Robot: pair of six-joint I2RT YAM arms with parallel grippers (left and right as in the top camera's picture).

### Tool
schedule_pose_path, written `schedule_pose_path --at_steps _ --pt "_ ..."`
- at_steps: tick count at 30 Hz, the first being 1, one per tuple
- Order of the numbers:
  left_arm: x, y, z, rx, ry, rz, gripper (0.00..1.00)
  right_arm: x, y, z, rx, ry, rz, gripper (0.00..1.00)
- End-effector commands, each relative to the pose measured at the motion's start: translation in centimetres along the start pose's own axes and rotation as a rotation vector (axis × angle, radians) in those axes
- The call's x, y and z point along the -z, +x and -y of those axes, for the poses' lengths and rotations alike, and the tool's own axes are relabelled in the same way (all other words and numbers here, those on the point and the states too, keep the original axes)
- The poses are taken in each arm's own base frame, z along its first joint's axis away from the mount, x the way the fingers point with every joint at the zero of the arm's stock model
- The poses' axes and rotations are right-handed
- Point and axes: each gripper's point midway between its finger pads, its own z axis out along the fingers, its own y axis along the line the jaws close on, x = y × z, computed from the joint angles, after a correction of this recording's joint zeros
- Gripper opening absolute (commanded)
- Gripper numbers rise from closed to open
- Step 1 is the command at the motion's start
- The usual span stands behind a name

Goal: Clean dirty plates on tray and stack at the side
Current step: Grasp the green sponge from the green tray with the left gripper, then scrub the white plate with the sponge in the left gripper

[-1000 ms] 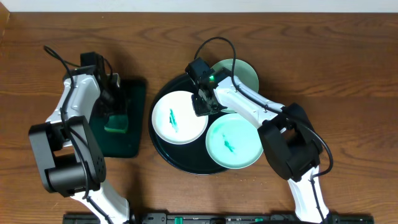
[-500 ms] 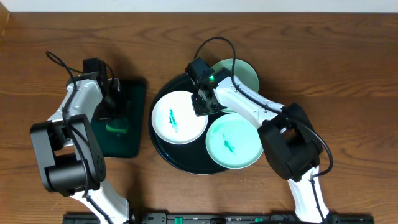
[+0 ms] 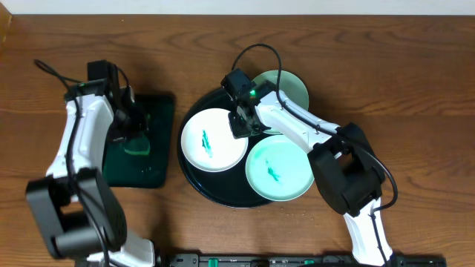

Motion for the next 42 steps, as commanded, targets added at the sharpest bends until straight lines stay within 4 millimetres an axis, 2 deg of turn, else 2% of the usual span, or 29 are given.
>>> schedule_pose_path --at_steps 1,4,8,11,15,21,24,30,32,36,39,41,42 --pt "3.6 -1.1 1.7 0.048 0.052 0.104 0.07 -1.0 0.6 -0.2 0.022 0.003 -0.027 0.01" --pt "4.5 -1.1 2.0 0.059 0.058 0.131 0.07 -1.0 0.8 -0.4 0.039 -0.009 -0.038 0.01" --pt "4.3 -1.0 2.0 0.071 0.057 0.123 0.07 -1.0 0.9 -0.5 0.038 -0.017 -0.040 0.01" --pt "4.3 -0.9 2.7 0.054 0.068 0.119 0.07 -1.0 0.9 -0.6 0.027 -0.046 -0.052 0.01" --pt "4.2 -0.4 5.3 0.041 0.087 0.113 0.07 -0.9 0.8 -0.5 0.011 -0.075 -0.063 0.01" --pt "3.9 0.3 10.4 0.030 0.150 0.114 0.07 -0.9 0.7 -0.3 0.005 -0.080 -0.065 0.01" --pt "2.2 1.3 12.7 0.018 0.153 0.085 0.07 -0.9 0.7 -0.3 0.005 -0.080 -0.065 0.01" --pt "-3.0 3.4 15.8 -0.009 0.112 -0.029 0.07 -0.9 0.7 -0.3 0.005 -0.080 -0.065 0.01" --pt "-4.6 4.3 16.3 0.000 0.083 -0.070 0.07 -0.9 0.7 -0.3 0.005 -0.080 -0.065 0.01" --pt "-7.3 5.4 14.4 0.089 -0.098 -0.094 0.07 -0.9 0.8 -0.3 0.005 -0.078 -0.069 0.01" --pt "-8.2 5.7 14.1 0.085 -0.121 -0.114 0.07 -0.9 0.8 -0.3 0.005 -0.078 -0.068 0.01" --pt "-8.3 5.8 15.0 0.008 -0.065 -0.132 0.07 -0.9 0.8 -0.3 0.005 -0.078 -0.068 0.01" --pt "-8.2 6.0 16.4 -0.085 0.015 -0.150 0.08 -0.9 0.8 -0.3 0.005 -0.078 -0.068 0.01"
